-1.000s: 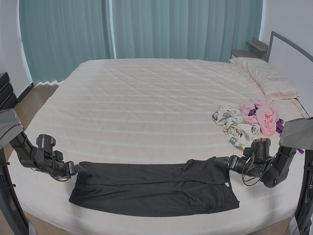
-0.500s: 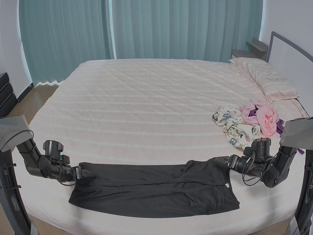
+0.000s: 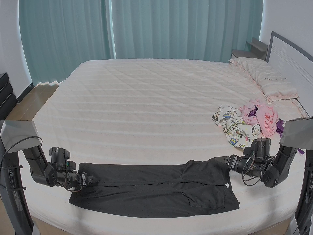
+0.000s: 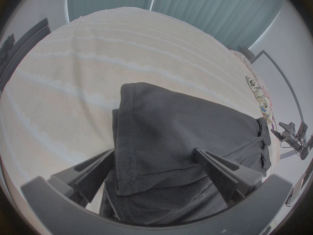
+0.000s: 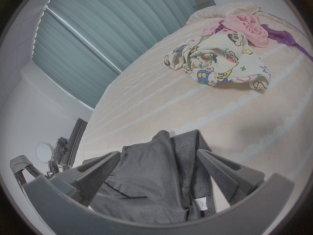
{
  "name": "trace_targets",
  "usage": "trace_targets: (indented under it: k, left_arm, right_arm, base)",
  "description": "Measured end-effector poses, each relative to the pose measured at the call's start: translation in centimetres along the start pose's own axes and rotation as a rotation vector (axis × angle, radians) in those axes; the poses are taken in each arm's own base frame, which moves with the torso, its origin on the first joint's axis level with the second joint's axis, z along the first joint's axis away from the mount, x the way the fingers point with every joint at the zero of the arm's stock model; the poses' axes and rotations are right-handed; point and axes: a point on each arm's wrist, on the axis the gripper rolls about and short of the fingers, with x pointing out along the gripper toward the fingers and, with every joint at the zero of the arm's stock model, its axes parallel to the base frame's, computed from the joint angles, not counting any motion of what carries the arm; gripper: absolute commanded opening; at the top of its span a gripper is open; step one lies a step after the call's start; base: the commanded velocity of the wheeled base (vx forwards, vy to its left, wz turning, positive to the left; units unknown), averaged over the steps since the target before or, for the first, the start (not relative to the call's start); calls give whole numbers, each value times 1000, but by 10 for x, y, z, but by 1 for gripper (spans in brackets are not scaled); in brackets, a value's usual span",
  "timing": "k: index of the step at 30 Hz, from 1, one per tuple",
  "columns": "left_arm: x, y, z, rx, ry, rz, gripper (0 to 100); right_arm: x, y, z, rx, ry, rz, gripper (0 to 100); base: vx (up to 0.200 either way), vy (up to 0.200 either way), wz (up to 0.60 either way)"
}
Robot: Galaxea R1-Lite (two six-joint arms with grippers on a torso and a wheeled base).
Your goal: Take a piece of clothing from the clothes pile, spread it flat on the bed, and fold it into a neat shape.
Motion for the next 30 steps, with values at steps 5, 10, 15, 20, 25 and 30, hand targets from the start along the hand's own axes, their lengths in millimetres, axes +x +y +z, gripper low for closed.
trace_targets:
  k: [5, 10, 15, 20, 25, 30]
  left_arm:
    - [2, -4, -3, 6, 13, -4, 100]
    - [2, -7, -6, 10, 24, -8, 0]
    - [0, -8, -9, 7, 35, -8, 0]
    - [-6, -10, -7, -19, 26, -11, 0]
    - [-10, -10, -4, -23, 10, -14, 0]
    - [-11, -4, 1, -37, -9, -3, 0]
  right_arm:
    - [0, 0, -1, -1, 2, 0, 100]
    - [0, 1, -1, -2, 3, 1, 100]
    - [0, 1, -1, -2, 3, 1, 100]
    - [0, 1, 0, -2, 1, 1, 100]
    - [0, 1, 0, -3, -2, 3, 100]
    - [-1, 2, 2, -6, -18, 12, 100]
  base:
    - [0, 0, 0]
    - [0, 0, 0]
    - [0, 0, 0]
    - [0, 0, 0]
    - [0, 0, 0]
    - [0, 0, 0]
